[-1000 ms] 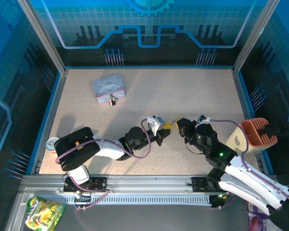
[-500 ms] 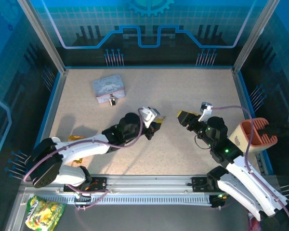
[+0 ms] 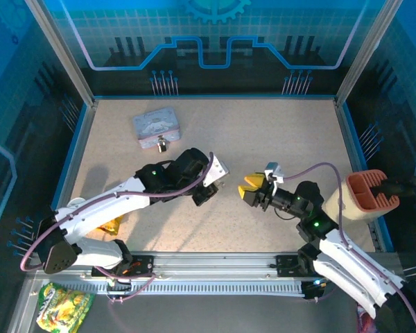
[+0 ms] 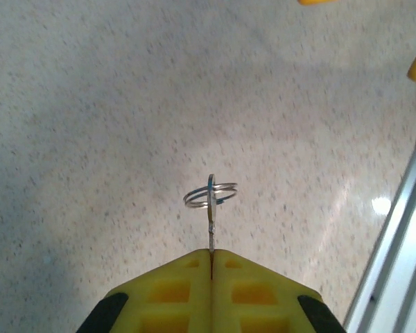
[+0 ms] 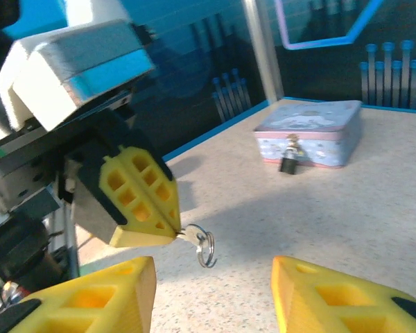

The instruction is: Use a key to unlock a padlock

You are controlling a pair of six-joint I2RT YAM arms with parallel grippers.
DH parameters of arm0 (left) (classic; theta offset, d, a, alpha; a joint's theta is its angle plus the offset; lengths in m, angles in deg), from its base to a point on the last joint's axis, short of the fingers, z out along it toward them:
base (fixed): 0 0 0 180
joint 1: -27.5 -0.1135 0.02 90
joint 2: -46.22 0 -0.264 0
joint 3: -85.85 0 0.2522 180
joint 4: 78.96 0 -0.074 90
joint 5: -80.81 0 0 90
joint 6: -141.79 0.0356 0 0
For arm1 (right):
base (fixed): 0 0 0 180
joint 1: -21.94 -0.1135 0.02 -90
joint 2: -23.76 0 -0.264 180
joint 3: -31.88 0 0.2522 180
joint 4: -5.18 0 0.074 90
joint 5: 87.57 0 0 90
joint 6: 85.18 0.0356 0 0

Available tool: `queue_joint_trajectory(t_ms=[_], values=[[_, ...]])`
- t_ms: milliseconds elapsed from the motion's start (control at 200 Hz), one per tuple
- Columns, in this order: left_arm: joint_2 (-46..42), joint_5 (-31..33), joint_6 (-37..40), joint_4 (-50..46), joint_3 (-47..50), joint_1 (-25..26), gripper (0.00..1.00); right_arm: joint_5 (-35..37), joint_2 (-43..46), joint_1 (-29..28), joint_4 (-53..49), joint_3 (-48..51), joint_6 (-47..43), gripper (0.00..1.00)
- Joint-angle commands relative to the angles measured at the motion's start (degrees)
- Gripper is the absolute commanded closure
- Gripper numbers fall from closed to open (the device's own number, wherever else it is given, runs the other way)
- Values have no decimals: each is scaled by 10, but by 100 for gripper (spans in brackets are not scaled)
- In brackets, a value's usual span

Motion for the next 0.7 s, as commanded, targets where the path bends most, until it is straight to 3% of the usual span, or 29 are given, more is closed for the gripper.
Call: queue_joint_trajectory(t_ms=[0,250,420,695], values=[[-19,-35,30,-71,-24,5,100,-35,-16,-32,119,16,-32,54],[-18,-61,45,-86,-35,17,100,-5,-45,-94,95,12,-101,59],[-20,-96,51,-73,-39,22,100,-4,-67,-107,106,12,-107,61],[-21,-101,65,-82,-47,23,100,-8,-95,-115,95,8,-124,64]])
